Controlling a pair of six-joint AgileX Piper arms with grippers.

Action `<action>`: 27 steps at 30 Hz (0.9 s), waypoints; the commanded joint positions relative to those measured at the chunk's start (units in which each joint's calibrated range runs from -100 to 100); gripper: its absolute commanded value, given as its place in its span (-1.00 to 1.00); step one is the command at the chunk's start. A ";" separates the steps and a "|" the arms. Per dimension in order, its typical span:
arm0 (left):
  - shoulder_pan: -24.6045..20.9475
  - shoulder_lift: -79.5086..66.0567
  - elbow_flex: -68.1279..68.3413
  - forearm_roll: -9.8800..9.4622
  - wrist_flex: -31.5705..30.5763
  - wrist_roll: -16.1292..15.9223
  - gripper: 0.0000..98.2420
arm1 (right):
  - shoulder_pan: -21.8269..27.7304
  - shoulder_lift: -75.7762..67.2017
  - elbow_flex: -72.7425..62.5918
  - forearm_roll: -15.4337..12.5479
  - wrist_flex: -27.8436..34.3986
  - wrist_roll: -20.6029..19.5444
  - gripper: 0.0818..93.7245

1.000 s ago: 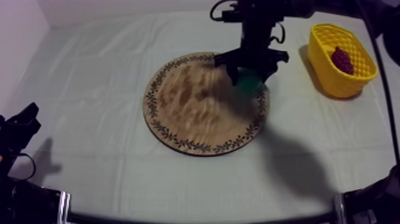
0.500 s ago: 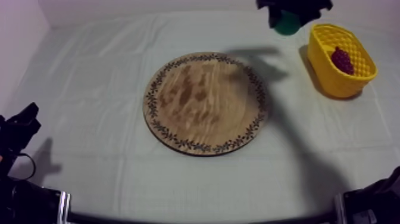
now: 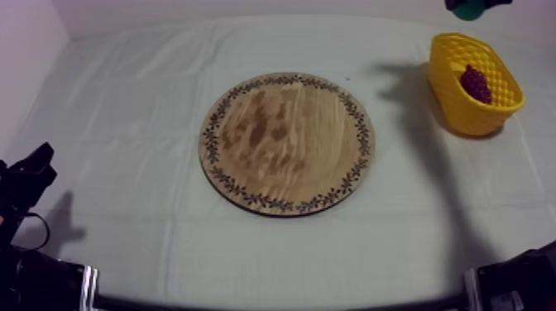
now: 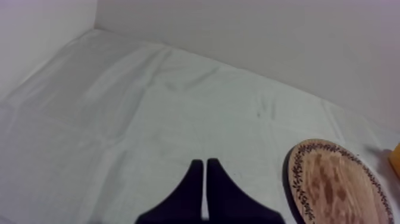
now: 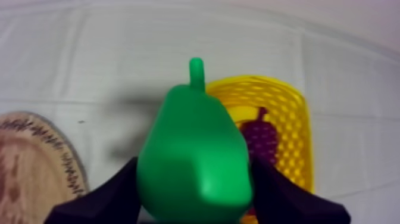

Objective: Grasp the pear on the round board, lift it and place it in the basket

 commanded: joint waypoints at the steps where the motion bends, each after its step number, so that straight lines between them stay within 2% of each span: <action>1: 0.01 0.00 0.00 -0.02 -0.01 -0.01 -1.00 | 2.23 0.05 1.25 0.26 -1.95 0.62 -0.21; 8: 0.01 0.00 0.00 -0.02 -0.01 -0.01 -1.00 | 5.72 0.78 8.27 1.57 -8.07 1.54 -0.21; 15: 0.01 0.00 0.00 -0.02 -0.01 -0.01 -1.00 | 7.02 3.79 13.78 1.94 -11.07 1.39 -0.20; 23: 0.01 0.00 0.00 -0.02 -0.01 -0.01 -1.00 | 7.19 9.73 14.38 -0.48 -10.41 1.61 -0.19; 27: 0.01 0.00 0.00 -0.02 -0.01 -0.01 -1.00 | 7.40 12.51 12.92 -1.54 -10.09 1.71 -0.03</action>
